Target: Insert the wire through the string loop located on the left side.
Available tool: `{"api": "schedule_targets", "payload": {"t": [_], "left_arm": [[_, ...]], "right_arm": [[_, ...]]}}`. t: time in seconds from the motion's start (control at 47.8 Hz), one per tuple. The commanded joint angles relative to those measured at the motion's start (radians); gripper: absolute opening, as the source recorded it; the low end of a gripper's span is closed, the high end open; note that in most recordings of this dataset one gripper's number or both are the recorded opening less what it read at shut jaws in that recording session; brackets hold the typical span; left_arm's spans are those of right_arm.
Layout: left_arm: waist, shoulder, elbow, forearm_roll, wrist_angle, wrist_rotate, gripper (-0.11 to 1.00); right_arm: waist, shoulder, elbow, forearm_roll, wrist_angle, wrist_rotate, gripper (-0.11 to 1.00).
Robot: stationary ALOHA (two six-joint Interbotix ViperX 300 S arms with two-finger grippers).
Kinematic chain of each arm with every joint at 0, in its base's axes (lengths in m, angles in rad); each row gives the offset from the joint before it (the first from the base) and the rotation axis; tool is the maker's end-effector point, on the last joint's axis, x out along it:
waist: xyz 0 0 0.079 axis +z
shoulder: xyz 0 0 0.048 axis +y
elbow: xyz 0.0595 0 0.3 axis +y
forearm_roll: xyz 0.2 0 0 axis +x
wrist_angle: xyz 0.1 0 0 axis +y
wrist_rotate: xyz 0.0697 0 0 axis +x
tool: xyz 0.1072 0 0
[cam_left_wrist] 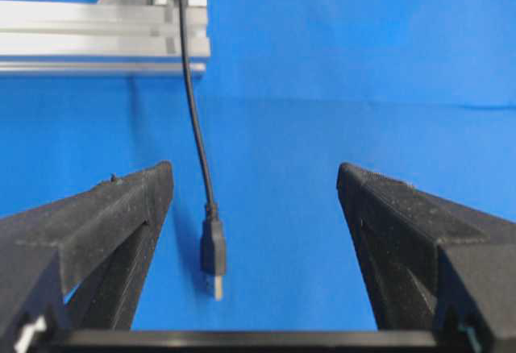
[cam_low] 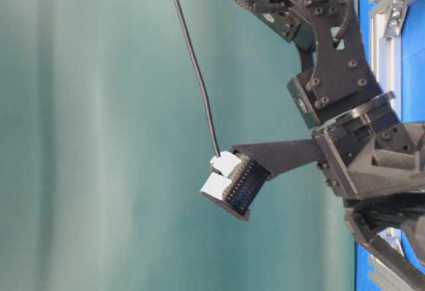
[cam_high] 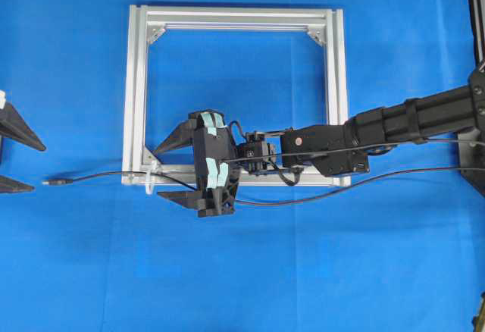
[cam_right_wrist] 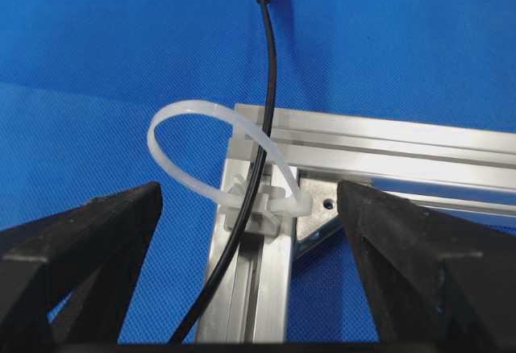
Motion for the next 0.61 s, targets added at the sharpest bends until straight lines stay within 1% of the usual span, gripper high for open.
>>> {"api": "schedule_targets", "payload": {"t": [0.0, 0.188, 0.418, 0.586], "left_arm": [[0.002, 0.002, -0.015, 0.003, -0.034, 0.008, 0.76], [0.002, -0.003, -0.017, 0.018, -0.166, 0.017, 0.76], [0.002, -0.005, -0.018, 0.020, -0.264, 0.017, 0.76], [0.002, -0.005, -0.020, 0.020, -0.325, 0.020, 0.76]], "right_arm": [[-0.005, -0.043, -0.017, -0.002, -0.002, 0.003, 0.96], [-0.005, -0.115, -0.008, -0.002, 0.025, 0.000, 0.96], [-0.017, -0.216, -0.008, -0.002, 0.100, -0.003, 0.96], [-0.021, -0.262, -0.008, -0.002, 0.146, -0.003, 0.96]]}}
